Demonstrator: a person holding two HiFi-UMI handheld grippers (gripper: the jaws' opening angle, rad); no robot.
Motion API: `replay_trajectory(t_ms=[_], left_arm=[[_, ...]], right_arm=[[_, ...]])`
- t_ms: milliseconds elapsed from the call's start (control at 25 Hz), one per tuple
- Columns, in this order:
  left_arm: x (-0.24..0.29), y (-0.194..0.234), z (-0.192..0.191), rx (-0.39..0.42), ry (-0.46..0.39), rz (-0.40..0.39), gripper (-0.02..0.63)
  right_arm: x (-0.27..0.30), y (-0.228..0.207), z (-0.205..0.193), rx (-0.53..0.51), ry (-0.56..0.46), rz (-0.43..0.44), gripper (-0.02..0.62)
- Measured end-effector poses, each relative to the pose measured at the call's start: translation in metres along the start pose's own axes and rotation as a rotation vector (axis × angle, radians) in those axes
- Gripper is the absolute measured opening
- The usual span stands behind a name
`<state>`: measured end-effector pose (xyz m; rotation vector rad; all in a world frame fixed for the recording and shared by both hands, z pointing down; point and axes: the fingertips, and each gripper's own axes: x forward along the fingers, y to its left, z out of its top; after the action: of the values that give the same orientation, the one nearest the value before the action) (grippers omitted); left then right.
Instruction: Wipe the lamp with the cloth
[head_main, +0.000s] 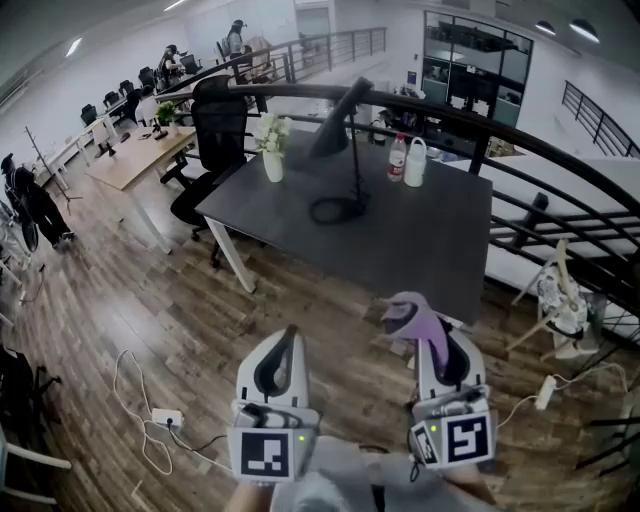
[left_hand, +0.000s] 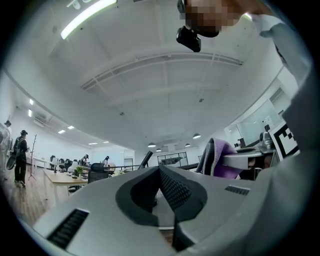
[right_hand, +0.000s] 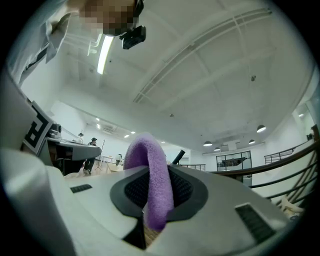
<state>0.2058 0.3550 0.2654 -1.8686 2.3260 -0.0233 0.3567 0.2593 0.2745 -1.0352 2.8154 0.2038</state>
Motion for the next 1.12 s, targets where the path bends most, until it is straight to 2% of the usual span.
replay_trajectory(t_ms=[600, 1120], left_arm=[[0.001, 0.02, -0.019, -0.012, 0.039, 0.04, 0.005], [0.107, 0.077, -0.034, -0.04, 0.028, -0.019, 0.005]], right_arm=[[0.017, 0.009, -0.021, 0.021, 0.04, 0.02, 0.052], [0.122, -0.005, -0.036, -0.007, 0.069, -0.04, 0.052]])
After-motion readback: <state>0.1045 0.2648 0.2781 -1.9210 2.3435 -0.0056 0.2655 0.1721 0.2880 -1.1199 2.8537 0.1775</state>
